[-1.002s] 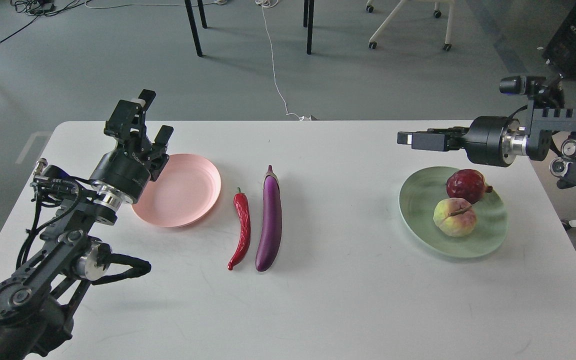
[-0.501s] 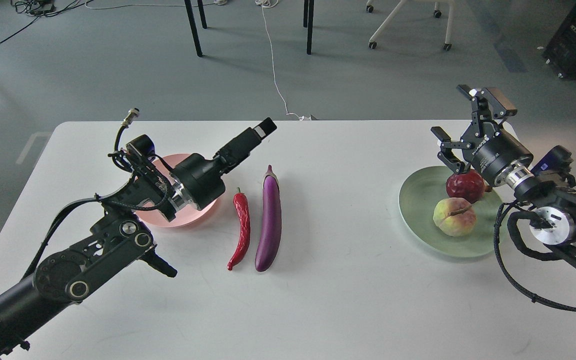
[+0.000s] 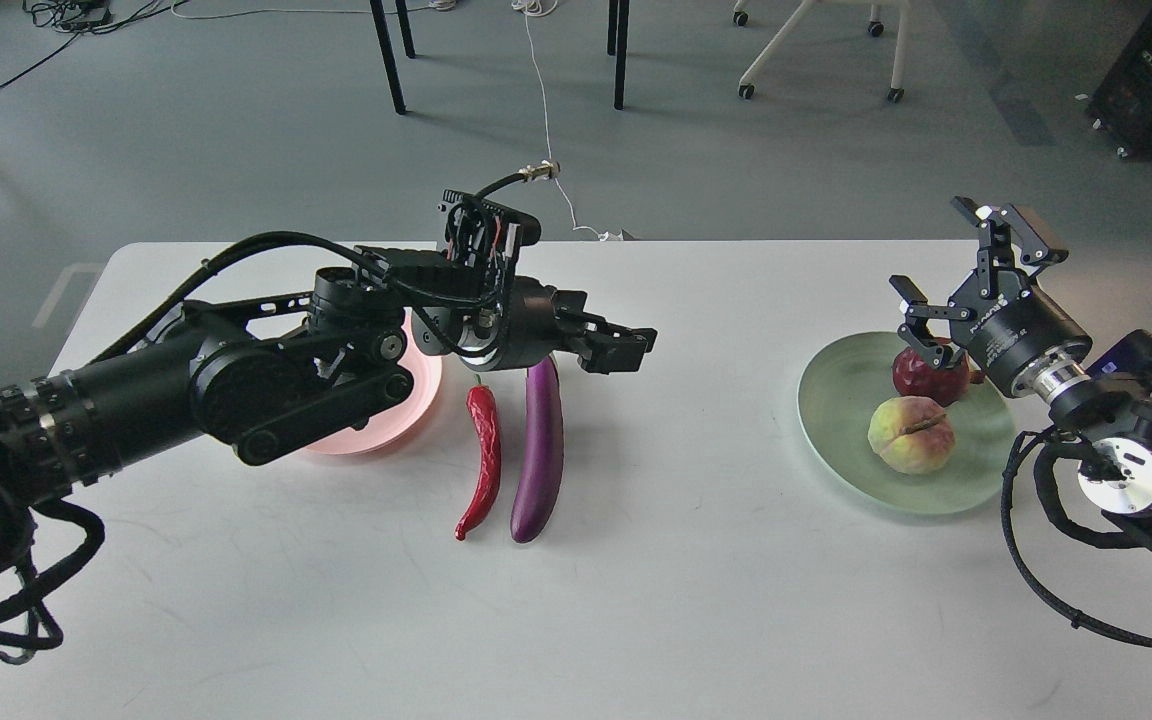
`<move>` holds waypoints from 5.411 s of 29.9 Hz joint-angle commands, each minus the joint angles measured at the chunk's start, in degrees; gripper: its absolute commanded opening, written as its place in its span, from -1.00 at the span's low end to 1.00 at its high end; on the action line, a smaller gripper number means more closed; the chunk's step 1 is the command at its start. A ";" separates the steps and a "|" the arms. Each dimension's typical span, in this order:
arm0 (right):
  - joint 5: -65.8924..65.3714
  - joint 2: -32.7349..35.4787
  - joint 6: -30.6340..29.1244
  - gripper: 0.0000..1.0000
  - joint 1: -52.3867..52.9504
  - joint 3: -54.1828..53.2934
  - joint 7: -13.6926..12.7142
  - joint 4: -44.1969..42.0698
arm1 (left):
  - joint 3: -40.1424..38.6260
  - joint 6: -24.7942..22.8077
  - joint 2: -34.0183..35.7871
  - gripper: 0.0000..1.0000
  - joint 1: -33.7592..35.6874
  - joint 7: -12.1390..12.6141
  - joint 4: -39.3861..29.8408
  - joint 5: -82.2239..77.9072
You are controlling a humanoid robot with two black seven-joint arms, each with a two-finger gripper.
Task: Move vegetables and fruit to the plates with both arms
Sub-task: 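Raise the right gripper and reach the left gripper toward the eggplant, then grasp the purple eggplant with the left gripper and lift it, then lower the eggplant onto the pink plate and open the left gripper, then grasp the red chili pepper with the left gripper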
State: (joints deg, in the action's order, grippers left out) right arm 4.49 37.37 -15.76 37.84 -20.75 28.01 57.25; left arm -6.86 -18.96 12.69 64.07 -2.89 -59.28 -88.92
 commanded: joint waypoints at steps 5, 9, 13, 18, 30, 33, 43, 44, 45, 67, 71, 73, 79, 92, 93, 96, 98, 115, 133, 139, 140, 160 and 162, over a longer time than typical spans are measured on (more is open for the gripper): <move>-0.01 0.07 0.03 0.96 -1.01 0.01 -0.01 0.41 | 2.29 -0.64 -6.80 0.97 0.09 -0.01 12.34 0.50; -0.01 0.07 0.03 0.96 -1.45 0.01 -0.01 0.23 | 3.26 -0.73 -6.71 0.97 -0.96 0.08 14.10 0.94; 0.08 0.07 -0.06 0.96 -1.45 0.01 -0.01 0.32 | 4.14 -1.69 -6.27 0.97 -2.37 0.25 14.19 1.03; 0.08 0.07 -0.06 0.96 -1.45 -0.16 -0.01 0.41 | 4.14 -1.96 -6.10 0.97 -3.77 0.43 14.80 0.94; 0.08 0.16 -0.23 0.96 -2.59 -0.43 -0.01 0.49 | 4.05 -1.96 -5.92 0.97 -4.39 0.78 17.53 1.12; 0.08 0.16 -0.23 0.96 -2.59 -0.43 -0.01 0.58 | 3.96 -2.05 -6.18 0.96 -4.83 0.69 17.53 1.56; 0.08 0.25 -0.23 0.96 -2.68 -1.04 -0.01 0.58 | 3.97 -2.04 -6.80 0.66 -6.85 0.78 17.53 3.67; 0.08 0.34 -0.23 0.96 -2.68 -1.04 -0.01 0.58 | 3.70 -2.13 -6.80 0.52 -6.85 0.87 17.44 3.93; 0.08 0.51 -0.23 0.96 -2.68 -1.13 -0.01 0.58 | 3.70 -2.22 -6.89 0.35 -6.85 1.04 17.36 4.54; 0.08 0.51 -0.23 0.96 -3.12 -1.48 -0.01 0.58 | 3.00 0.33 -8.39 -0.81 -0.27 10.97 16.65 34.43; 0.08 0.42 -0.23 0.96 -3.12 -1.48 -0.01 0.49 | 4.14 -4.49 -0.93 -0.80 2.55 8.52 14.46 32.94; 0.08 0.42 -0.23 0.96 -3.12 -1.40 -0.01 0.58 | 4.58 -7.66 3.64 -0.80 2.82 5.36 13.67 27.34; 0.08 0.25 -0.23 0.96 -3.12 -1.48 -0.01 0.58 | 4.76 -9.04 13.32 -0.78 1.24 -4.57 13.14 5.45; -0.01 0.16 -0.23 0.96 -3.12 -1.40 -0.01 0.58 | 4.67 -3.72 16.05 -0.21 -4.30 -5.29 14.01 4.11; -0.01 0.16 -0.23 0.96 -3.12 -1.40 -0.01 0.58 | 4.67 -3.45 16.05 -0.03 -4.39 -5.29 14.01 4.11; -0.01 0.16 -0.23 0.96 -3.12 -1.40 -0.01 0.58 | 4.67 -3.45 16.23 0.36 -4.39 -5.72 14.28 4.02; -0.01 0.16 -0.23 0.96 -3.12 -1.40 -0.01 0.67 | 4.67 -3.45 16.49 0.43 -4.30 -6.34 14.28 3.84; -0.01 -0.10 -0.32 0.96 -3.03 -1.40 -0.01 0.76 | 3.52 -3.89 22.73 0.66 -1.14 -7.84 -6.09 4.11; -0.01 0.25 -0.32 0.96 -3.03 -1.40 -0.01 0.76 | 4.67 -1.96 12.36 0.67 -5.44 -3.79 -5.59 2.88; -0.01 0.34 -0.32 0.96 -3.03 -1.48 -0.01 0.76 | 4.76 -1.87 12.71 0.66 -6.41 -3.79 -4.27 2.53; -0.01 0.34 -0.32 0.96 -3.03 -1.48 -0.01 0.76 | 4.76 -1.96 12.97 0.66 -6.50 -3.79 -4.18 2.44; -0.01 0.42 -0.32 0.96 -3.12 -1.84 -0.01 0.76 | 4.84 -2.13 13.50 0.66 -8.79 -4.05 -4.09 -0.37; -0.01 0.42 -0.32 0.96 -3.12 -1.84 -0.01 0.76 | 4.84 -2.13 14.12 0.66 -8.87 -3.97 -4.09 -0.37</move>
State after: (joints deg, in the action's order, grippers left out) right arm 4.48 37.80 -16.08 34.72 -22.57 28.00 58.01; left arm -2.06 -21.10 26.19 55.31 -6.89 -63.42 -89.27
